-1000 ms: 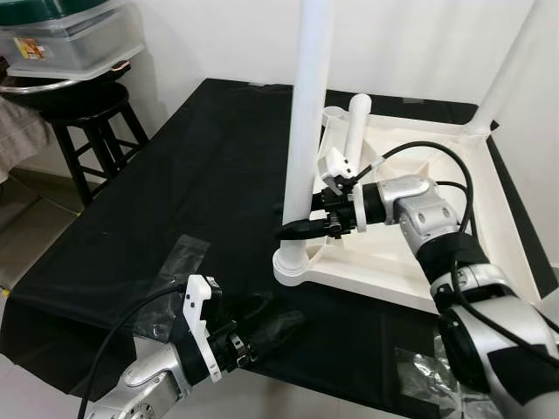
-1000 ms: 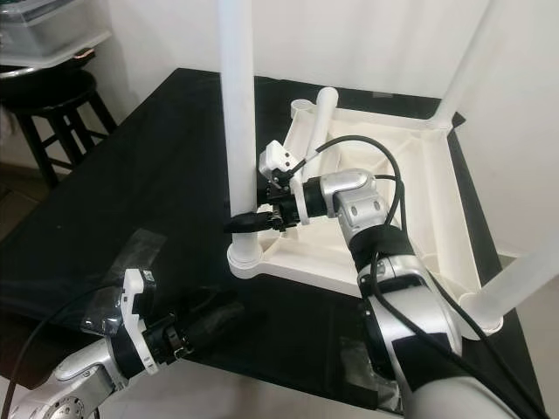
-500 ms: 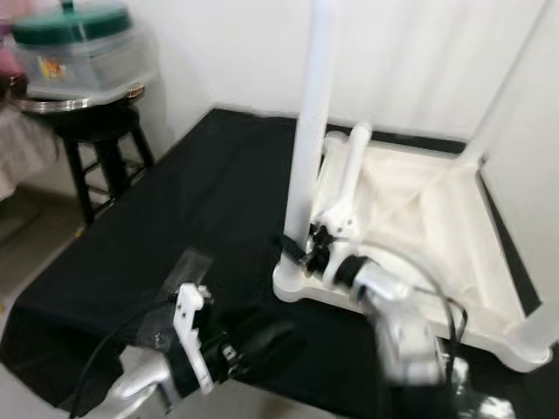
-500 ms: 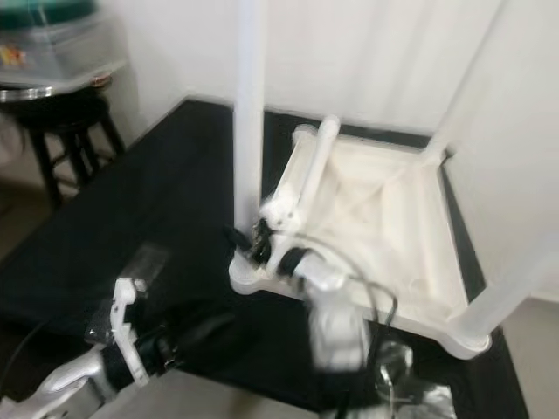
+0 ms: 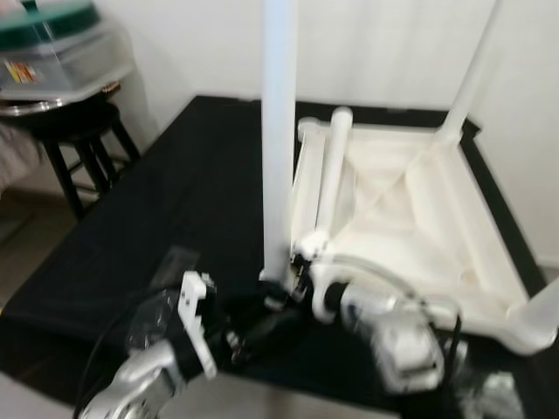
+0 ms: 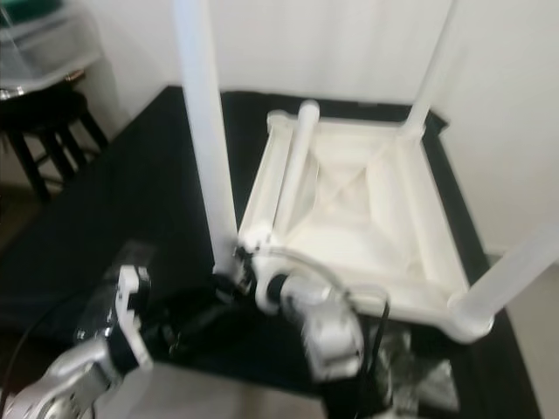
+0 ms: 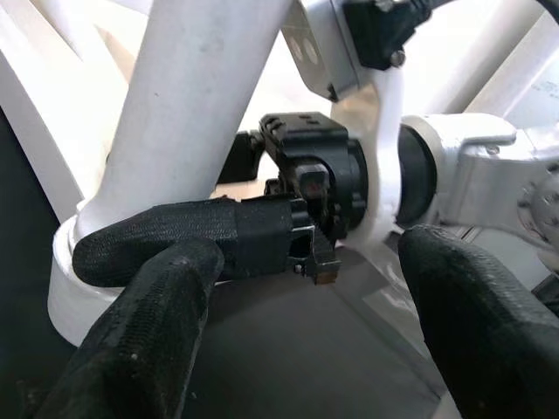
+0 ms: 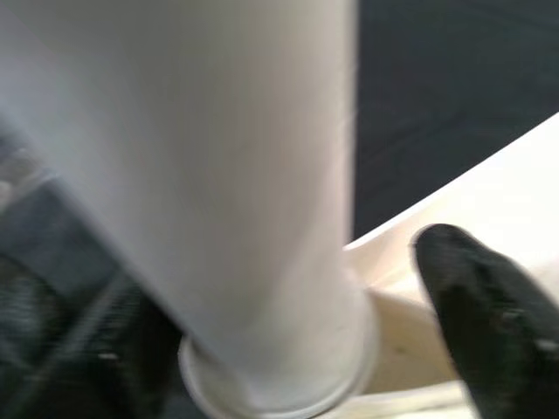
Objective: Building children table
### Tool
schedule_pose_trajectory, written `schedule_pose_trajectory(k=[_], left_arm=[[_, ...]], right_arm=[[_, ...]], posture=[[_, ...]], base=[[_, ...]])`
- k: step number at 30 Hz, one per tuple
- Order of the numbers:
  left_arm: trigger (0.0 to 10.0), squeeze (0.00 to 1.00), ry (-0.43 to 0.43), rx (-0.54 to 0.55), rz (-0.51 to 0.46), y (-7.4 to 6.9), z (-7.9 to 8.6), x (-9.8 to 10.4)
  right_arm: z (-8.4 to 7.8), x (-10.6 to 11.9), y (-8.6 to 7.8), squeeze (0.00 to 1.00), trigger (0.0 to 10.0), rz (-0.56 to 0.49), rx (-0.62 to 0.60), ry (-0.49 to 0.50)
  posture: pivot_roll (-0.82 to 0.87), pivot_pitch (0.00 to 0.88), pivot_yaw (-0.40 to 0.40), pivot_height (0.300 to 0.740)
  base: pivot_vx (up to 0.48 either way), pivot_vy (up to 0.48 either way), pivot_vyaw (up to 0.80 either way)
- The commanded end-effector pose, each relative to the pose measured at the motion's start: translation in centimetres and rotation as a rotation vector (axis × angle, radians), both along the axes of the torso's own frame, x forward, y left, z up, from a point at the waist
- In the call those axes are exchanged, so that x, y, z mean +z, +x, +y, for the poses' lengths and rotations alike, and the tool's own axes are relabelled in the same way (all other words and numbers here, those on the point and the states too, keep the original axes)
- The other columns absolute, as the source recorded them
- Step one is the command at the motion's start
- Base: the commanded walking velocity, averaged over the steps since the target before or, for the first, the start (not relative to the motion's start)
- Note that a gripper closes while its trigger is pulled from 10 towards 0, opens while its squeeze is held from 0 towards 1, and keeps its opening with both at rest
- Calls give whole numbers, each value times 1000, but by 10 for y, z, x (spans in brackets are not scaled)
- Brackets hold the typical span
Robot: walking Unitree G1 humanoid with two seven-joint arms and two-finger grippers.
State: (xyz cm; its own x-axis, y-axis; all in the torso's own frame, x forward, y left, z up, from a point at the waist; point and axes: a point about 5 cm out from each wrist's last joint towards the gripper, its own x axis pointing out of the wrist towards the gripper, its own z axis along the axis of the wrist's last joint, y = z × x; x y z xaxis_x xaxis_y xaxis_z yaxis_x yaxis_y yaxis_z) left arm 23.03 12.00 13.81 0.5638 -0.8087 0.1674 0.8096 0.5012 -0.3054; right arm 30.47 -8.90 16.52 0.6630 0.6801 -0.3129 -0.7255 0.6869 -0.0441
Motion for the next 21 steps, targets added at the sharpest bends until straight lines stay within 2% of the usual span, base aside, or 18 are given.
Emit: schedule_pose_trajectory(k=[1, 2, 3, 5, 7, 9, 10, 12, 17, 18, 19, 21], left_arm=[[10000, 0, 6, 3, 29, -1, 1, -7], [10000, 0, 6, 3, 29, -1, 1, -7], [10000, 0, 5, -2, 29, 0, -1, -7], [10000, 0, 5, -2, 29, 0, -1, -7], [10000, 0, 3, -6, 28, 0, -3, -7], [10000, 0, 1, -5, 27, -1, -4, -6], [10000, 0, 1, -5, 27, -1, -4, -6], [10000, 0, -1, -3, 26, -2, -5, -6], [10000, 0, -1, -1, 24, -3, -5, -6], [10000, 0, -2, 1, 24, -4, -5, -6], [10000, 0, -3, 2, 23, -5, -6, -6], [10000, 0, -5, 3, 23, -6, -6, -5]], right_arm=[[-5, 16, 8, 510, 10000, -77, 64, 9], [-5, 16, 8, 510, 10000, -77, 64, 9], [-10, 27, 16, 0, 10000, -125, 145, -1], [-10, 27, 16, 0, 10000, -125, 145, -1], [-17, 44, 27, 0, 10000, -198, 347, -52], [-19, 52, 30, 0, 10000, -190, 528, -78], [-19, 52, 30, 0, 10000, -190, 528, -78], [-18, 58, 33, 0, 10000, -172, 607, -74], [-18, 64, 38, 0, 10000, -162, 634, -68], [-18, 69, 44, 0, 5647, -154, 658, -61], [-20, 73, 48, 0, 0, -137, 682, -47], [-24, 77, 53, 0, 0, -106, 710, -21]], posture=[[-13, 139, -3, 740], [-13, 139, -3, 740], [-9, 137, -7, 740], [-9, 137, -7, 740], [2, 138, -13, 740], [12, 138, -19, 740], [12, 138, -19, 740], [21, 140, -23, 740], [30, 142, -28, 740], [35, 145, -33, 740], [38, 147, -33, 740], [40, 153, -37, 740]], base=[[0, 0, 0], [0, 0, 0], [0, 0, 0], [0, 0, 0], [0, 0, 0], [0, 0, 0], [0, 0, 0], [0, 0, 0], [0, 0, 0], [0, 0, 0], [0, 0, 0], [0, 0, 0]])
